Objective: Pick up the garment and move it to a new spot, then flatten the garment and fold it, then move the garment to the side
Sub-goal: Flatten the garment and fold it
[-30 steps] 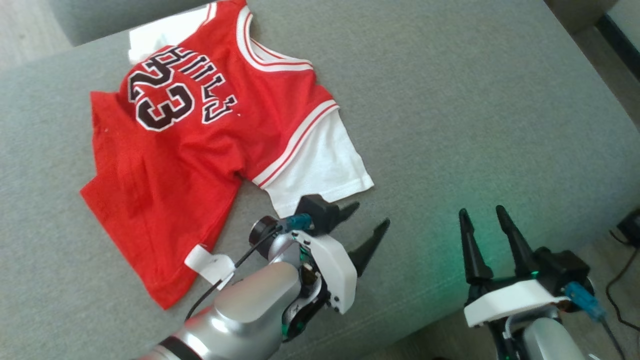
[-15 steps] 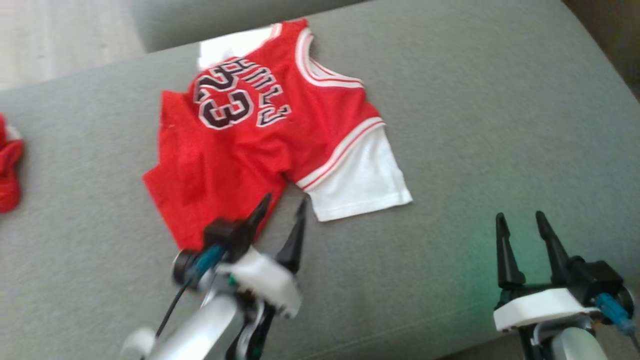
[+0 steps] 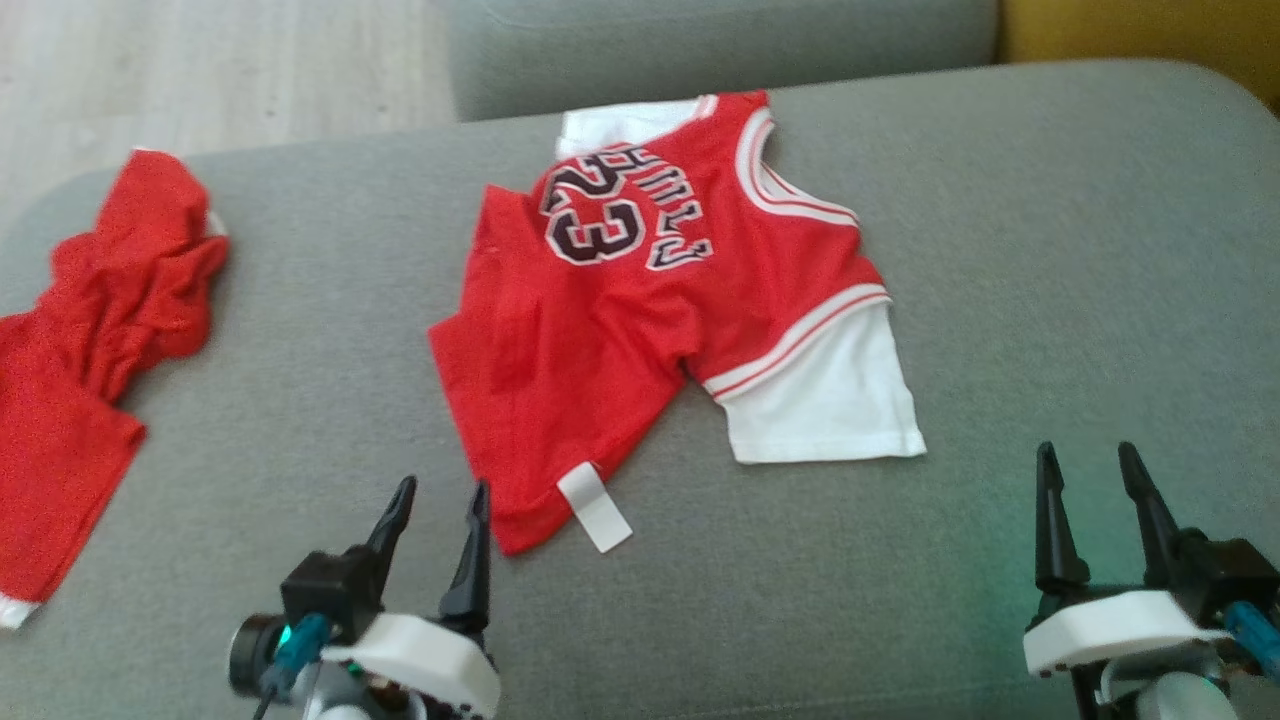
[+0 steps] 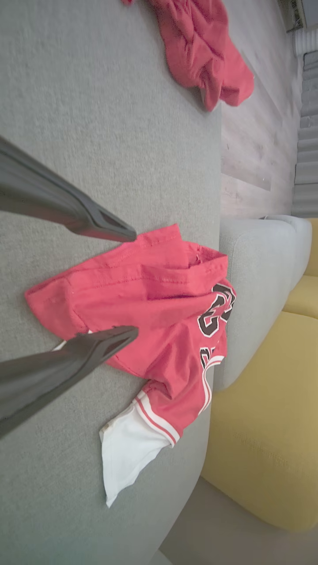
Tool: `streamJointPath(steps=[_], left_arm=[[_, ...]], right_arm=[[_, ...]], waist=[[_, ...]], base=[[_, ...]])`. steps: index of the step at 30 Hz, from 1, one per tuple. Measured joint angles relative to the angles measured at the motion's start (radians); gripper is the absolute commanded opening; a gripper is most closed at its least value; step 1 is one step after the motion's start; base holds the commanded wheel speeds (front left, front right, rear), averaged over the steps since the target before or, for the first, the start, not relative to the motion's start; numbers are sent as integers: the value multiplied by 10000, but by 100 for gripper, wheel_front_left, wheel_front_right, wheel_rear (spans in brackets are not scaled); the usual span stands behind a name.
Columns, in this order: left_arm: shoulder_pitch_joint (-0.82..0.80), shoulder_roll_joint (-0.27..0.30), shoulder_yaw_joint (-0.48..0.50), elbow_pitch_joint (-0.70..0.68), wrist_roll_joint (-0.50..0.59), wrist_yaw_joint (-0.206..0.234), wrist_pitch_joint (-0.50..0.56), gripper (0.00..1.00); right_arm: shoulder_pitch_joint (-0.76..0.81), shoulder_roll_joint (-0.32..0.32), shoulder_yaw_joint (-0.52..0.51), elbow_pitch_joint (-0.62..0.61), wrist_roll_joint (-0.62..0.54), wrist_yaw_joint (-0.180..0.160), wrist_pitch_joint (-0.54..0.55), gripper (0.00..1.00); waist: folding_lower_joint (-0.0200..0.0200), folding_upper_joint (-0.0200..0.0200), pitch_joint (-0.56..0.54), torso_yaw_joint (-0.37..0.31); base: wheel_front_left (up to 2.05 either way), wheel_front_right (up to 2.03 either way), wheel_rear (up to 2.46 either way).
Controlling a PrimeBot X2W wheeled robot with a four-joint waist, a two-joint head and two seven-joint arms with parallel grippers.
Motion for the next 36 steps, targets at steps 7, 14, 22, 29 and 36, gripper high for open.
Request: streamJointPath(steps=[7, 14, 22, 29, 36], left_arm=[[782, -314, 1083, 59, 926, -821, 0, 100], [1445, -765, 2011, 192, 1526, -1406, 0, 100], [1479, -1151, 2575, 249, 2023, -1919, 0, 100], [1483, -1304, 3020, 318, 2311, -2184, 0, 100], [1519, -1400, 3521, 387, 2418, -2293, 0, 100]], right_arm=[[311, 4, -63, 351, -90, 0, 0, 100], [399, 4, -82, 593, -90, 0, 0, 100], [399, 4, 40, 698, -88, 0, 0, 100], [399, 4, 84, 698, -86, 0, 0, 100], [400, 4, 328, 731, -84, 0, 0, 100]], waist=[[0, 0, -508, 415], [0, 0, -787, 520], [0, 0, -866, 546], [0, 0, -893, 543], [0, 0, -914, 576]], base=[[0, 0, 0], [0, 0, 0], [0, 0, 0], [0, 0, 0], [0, 0, 0]])
